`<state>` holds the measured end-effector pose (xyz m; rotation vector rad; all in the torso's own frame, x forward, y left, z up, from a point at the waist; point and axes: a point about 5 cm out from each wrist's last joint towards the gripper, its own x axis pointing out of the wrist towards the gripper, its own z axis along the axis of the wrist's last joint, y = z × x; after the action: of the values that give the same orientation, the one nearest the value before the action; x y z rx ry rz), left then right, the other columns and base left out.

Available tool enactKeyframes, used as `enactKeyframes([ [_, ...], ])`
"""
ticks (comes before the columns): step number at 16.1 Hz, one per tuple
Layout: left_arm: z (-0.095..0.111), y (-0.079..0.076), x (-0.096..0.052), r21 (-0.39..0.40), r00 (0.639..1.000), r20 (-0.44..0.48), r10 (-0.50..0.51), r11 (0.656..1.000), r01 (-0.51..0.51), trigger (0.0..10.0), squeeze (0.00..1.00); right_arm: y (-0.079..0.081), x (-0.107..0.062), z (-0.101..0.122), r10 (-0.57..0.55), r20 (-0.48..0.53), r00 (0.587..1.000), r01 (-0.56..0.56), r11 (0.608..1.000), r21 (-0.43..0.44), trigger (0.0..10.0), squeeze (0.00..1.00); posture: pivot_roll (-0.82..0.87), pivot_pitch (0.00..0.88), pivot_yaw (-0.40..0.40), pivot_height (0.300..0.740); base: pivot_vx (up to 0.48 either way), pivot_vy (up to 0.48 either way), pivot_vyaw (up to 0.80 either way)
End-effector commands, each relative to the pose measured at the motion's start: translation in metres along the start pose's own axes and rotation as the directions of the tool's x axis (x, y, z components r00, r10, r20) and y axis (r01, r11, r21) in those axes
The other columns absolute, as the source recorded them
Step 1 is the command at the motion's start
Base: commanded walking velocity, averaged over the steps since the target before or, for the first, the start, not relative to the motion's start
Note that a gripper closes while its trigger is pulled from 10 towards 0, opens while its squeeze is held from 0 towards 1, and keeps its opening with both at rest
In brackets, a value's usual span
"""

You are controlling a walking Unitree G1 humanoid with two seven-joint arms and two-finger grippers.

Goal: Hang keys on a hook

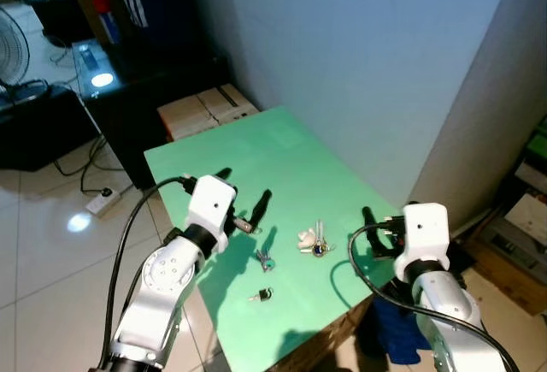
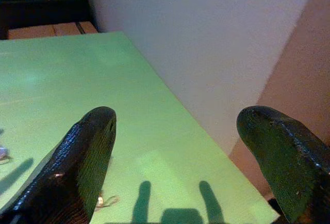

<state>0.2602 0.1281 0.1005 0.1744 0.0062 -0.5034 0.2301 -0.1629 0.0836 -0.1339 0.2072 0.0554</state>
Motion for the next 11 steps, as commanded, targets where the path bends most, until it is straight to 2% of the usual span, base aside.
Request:
enactKeyframes([
  [1,0.002,0.003,-0.005,0.012,1.0,0.008,-0.022,1.0,0.022,10.0,0.0,0.005,0.0,-0.001,0.024,-0.008,1.0,-0.023,1.0,0.016,10.0,0.0,-0.08,0.0,0.063,0.74,0.0,0.0,0.0],
  [3,0.001,-0.001,-0.009,0.0,0.996,0.002,-0.085,0.996,0.085,10.0,0.0,0.005,0.0,-0.005,0.034,-0.029,0.999,-0.033,0.999,0.019,10.0,0.0,-0.08,0.0,0.065,0.74,0.0,0.0,0.0],
  [5,0.002,-0.007,-0.012,0.017,0.985,-0.018,-0.17,0.985,0.17,10.0,0.0,0.011,0.004,-0.012,0.096,-0.061,0.994,-0.096,0.995,0.002,10.0,0.02,-0.06,0.0,0.074,0.74,0.0,0.0,0.0],
  [6,0.002,-0.009,-0.014,0.027,0.98,-0.027,-0.199,0.98,0.2,10.0,0.0,0.014,0.009,-0.017,0.119,-0.078,0.99,-0.12,0.993,-0.016,10.0,0.92,-0.05,0.0,0.075,0.74,0.0,0.0,0.0],
  [7,0.003,-0.011,-0.017,0.031,0.971,-0.035,-0.237,0.971,0.238,10.0,0.0,0.015,0.014,-0.023,0.136,-0.098,0.986,-0.138,0.99,-0.022,10.0,1.0,-0.03,0.0,0.077,0.74,0.0,0.0,0.0],
  [10,0.008,-0.009,-0.021,0.036,0.958,-0.036,-0.285,0.958,0.286,10.0,0.0,0.021,0.029,-0.027,0.149,-0.092,0.984,-0.151,0.989,-0.009,10.0,1.0,0.01,0.021,0.085,0.74,0.0,0.0,0.0],
  [11,0.013,-0.008,-0.024,0.032,0.952,-0.034,-0.303,0.952,0.304,10.0,0.0,0.027,0.041,-0.029,0.164,-0.094,0.982,-0.165,0.986,0.0,10.0,1.0,0.05,0.047,0.089,0.74,0.0,0.0,0.0],
])
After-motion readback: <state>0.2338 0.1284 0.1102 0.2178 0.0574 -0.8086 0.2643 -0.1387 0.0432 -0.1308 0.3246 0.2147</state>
